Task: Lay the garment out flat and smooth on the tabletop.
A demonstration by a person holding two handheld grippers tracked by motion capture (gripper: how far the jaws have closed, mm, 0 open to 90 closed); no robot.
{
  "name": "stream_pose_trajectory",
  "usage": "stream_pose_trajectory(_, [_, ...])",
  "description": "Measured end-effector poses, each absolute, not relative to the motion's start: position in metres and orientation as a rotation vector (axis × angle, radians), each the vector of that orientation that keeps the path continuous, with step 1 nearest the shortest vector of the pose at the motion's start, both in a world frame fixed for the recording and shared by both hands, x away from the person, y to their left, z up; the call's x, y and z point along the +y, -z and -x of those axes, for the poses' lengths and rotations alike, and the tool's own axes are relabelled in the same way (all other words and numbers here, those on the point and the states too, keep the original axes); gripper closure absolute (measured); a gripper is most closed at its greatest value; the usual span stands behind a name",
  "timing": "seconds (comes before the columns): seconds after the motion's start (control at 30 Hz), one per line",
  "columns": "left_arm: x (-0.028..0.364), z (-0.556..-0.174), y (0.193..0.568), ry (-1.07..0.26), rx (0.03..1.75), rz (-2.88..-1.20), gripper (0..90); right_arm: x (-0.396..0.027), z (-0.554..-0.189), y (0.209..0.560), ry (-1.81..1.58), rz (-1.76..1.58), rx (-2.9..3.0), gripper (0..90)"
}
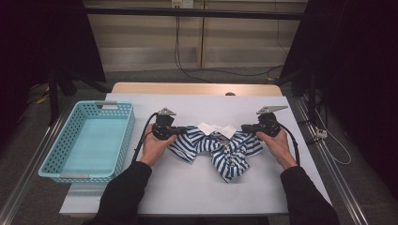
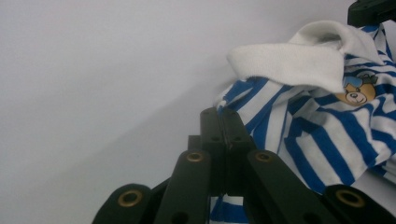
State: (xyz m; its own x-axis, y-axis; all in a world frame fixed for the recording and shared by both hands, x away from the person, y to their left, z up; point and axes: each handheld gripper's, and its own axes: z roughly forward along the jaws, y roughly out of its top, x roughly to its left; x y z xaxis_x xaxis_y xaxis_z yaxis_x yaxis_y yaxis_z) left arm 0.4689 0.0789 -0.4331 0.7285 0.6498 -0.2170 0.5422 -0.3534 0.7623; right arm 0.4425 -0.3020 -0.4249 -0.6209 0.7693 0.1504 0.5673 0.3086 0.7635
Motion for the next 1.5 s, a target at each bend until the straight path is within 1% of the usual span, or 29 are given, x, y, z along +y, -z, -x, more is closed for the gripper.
stream_pose_trajectory(0.1, [0.079,-0.469,0.428,-0.17,0.89,-2.024,90.0,-0.303,-0.443,0.419,-1.235,-1.199,2.299,89.3])
stream_pose_trajectory(0.13, [0.079,-0.468,0.425,-0.169,0.9,-1.997,89.9,-0.303,-0.442,0.413,-1.253,-1.186,2.269,89.3])
stream_pose_trajectory(0.17, [0.08,-0.469,0.423,-0.183,0.889,-1.994,89.9,-0.303,-0.442,0.413,-1.253,-1.186,2.269,89.3])
stream_pose_trajectory(0.2, [0.084,-0.469,0.417,-0.207,0.867,-1.999,90.0,-0.303,-0.442,0.405,-1.268,-1.165,2.234,89.4])
stream_pose_trajectory(0.33, [0.088,-0.469,0.41,-0.223,0.896,-1.94,90.0,-0.308,-0.441,0.391,-1.279,-1.154,2.154,89.5])
stream_pose_trajectory(0.4, [0.089,-0.469,0.408,-0.224,0.889,-1.948,90.0,-0.312,-0.441,0.386,-1.284,-1.166,2.115,89.6])
stream_pose_trajectory(0.47, [0.085,-0.468,0.407,-0.228,0.891,-1.916,90.0,-0.312,-0.441,0.384,-1.274,-1.158,2.11,89.6])
stream_pose_trajectory(0.5, [0.085,-0.469,0.406,-0.243,0.876,-1.938,90.0,-0.312,-0.442,0.382,-1.254,-1.147,2.105,89.6])
stream_pose_trajectory(0.53, [0.083,-0.468,0.405,-0.244,0.888,-1.916,90.0,-0.311,-0.442,0.381,-1.246,-1.143,2.091,89.6])
stream_pose_trajectory(0.57, [0.084,-0.469,0.403,-0.261,0.87,-1.956,90.0,-0.31,-0.443,0.379,-1.233,-1.137,2.078,89.6])
stream_pose_trajectory(0.6, [0.082,-0.47,0.403,-0.25,0.885,-1.921,90.0,-0.31,-0.444,0.376,-1.245,-1.132,2.067,89.6])
stream_pose_trajectory(0.63, [0.084,-0.471,0.402,-0.25,0.87,-1.939,90.0,-0.31,-0.444,0.376,-1.245,-1.132,2.067,89.6])
stream_pose_trajectory(0.67, [0.082,-0.472,0.402,-0.24,0.888,-1.898,90.0,-0.309,-0.445,0.375,-1.255,-1.134,2.058,89.6])
stream_pose_trajectory(0.7, [0.084,-0.474,0.401,-0.253,0.871,-1.936,90.0,-0.309,-0.446,0.374,-1.256,-1.127,2.06,89.6])
stream_pose_trajectory(0.77, [0.082,-0.477,0.4,-0.234,0.899,-1.879,90.0,-0.307,-0.449,0.371,-1.251,-1.121,2.058,89.6])
stream_pose_trajectory(0.8, [0.085,-0.48,0.398,-0.247,0.872,-1.93,90.0,-0.303,-0.453,0.369,-1.246,-1.125,2.053,89.5])
stream_pose_trajectory(0.83, [0.081,-0.481,0.398,-0.228,0.914,-1.869,90.0,-0.303,-0.453,0.369,-1.246,-1.125,2.053,89.5])
stream_pose_trajectory(0.87, [0.081,-0.486,0.397,-0.239,0.923,-1.859,90.0,-0.3,-0.459,0.366,-1.245,-1.129,2.041,89.5])
stream_pose_trajectory(0.97, [0.081,-0.491,0.396,-0.249,0.94,-1.855,90.0,-0.298,-0.465,0.365,-1.235,-1.125,2.033,89.5])
stream_pose_trajectory(1.0, [0.084,-0.494,0.396,-0.265,0.925,-1.9,90.0,-0.297,-0.471,0.365,-1.226,-1.146,2.028,89.5])
stream_pose_trajectory(1.03, [0.083,-0.495,0.398,-0.258,0.96,-1.862,90.0,-0.297,-0.471,0.365,-1.226,-1.146,2.028,89.5])
stream_pose_trajectory(1.1, [0.084,-0.5,0.401,-0.242,0.988,-1.863,90.0,-0.295,-0.477,0.366,-1.2,-1.149,2.041,89.5])
stream_pose_trajectory(1.2, [0.083,-0.505,0.409,-0.245,1.024,-1.882,90.0,-0.289,-0.485,0.373,-1.156,-1.144,2.075,89.5])
stream_pose_trajectory(1.27, [0.084,-0.509,0.418,-0.224,1.046,-1.897,90.0,-0.288,-0.494,0.385,-1.11,-1.149,2.103,89.4])
stream_pose_trajectory(1.43, [0.082,-0.515,0.421,-0.219,1.056,-1.887,89.9,-0.289,-0.501,0.394,-1.097,-1.188,2.109,89.3])
stream_pose_trajectory(1.47, [0.081,-0.519,0.422,-0.221,1.062,-1.916,89.4,-0.289,-0.503,0.395,-1.09,-1.179,2.11,88.3])
stream_pose_trajectory(1.5, [0.081,-0.519,0.422,-0.221,1.062,-1.916,84.9,-0.289,-0.503,0.395,-1.09,-1.179,2.11,88.3])
